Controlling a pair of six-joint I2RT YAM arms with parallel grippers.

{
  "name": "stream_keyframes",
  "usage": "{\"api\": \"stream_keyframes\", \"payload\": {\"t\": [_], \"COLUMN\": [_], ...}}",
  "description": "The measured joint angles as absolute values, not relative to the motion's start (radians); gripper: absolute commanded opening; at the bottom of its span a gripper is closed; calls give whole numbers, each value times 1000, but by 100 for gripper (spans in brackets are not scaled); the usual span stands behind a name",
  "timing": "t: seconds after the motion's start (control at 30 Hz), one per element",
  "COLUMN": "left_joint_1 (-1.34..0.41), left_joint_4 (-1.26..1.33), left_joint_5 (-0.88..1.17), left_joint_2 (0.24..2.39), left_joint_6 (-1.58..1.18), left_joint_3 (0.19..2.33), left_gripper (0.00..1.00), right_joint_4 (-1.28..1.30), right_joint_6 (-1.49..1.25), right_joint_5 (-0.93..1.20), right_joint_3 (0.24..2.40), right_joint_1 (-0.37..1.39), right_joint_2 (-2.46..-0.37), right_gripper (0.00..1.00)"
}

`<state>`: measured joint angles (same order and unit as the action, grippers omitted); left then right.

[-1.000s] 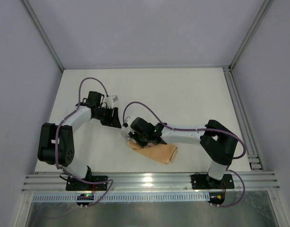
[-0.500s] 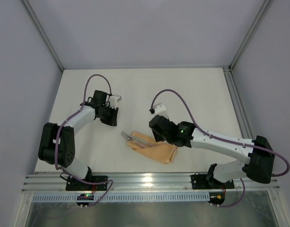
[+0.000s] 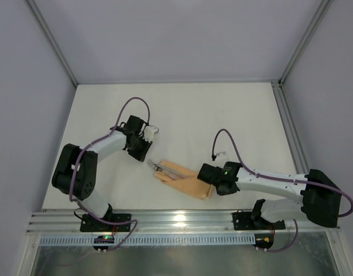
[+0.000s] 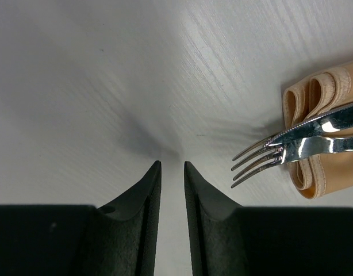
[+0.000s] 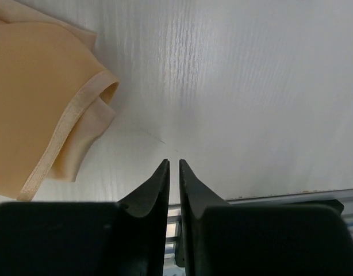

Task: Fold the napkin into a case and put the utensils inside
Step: Insert the fork into the folded napkin.

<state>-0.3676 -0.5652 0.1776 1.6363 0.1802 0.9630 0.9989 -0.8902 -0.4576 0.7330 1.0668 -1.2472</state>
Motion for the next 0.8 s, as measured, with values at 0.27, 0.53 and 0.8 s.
{"api": "stream_keyframes", "payload": {"t": [0.27,0.53,0.8], "left_joint_1": [-443,-485,-558], "left_joint_4": [-627,-661,-709], "left_joint_5": [147,141,154], "left_joint_2": [1635,1635,1635], "left_joint_6": [209,217,228], "left_joint_3": [963,963,1016], "left_gripper": [24,24,24], "right_joint_4": [878,772,742], "right_joint_6": [-941,-945,-945], "right_joint_5": [-396,-371,-370], "right_joint_3": [651,658,658], "right_joint_1": [1091,1119,1119], "right_joint_2": [-1271,-1342,-1344], "right_gripper": [8,4,3]}}
